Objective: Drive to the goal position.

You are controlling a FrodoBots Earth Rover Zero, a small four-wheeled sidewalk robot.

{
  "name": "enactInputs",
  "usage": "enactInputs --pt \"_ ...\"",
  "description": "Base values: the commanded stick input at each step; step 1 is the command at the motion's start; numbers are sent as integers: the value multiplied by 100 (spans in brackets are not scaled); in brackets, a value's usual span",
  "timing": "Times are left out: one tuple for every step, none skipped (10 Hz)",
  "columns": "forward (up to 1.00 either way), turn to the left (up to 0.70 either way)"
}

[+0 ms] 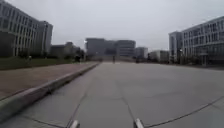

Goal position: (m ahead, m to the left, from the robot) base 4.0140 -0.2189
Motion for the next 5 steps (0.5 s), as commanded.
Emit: enactInputs --pt "70 -3" --pt "70 -3" --pt "70 -3" --pt "70 -3" --pt "70 -3"
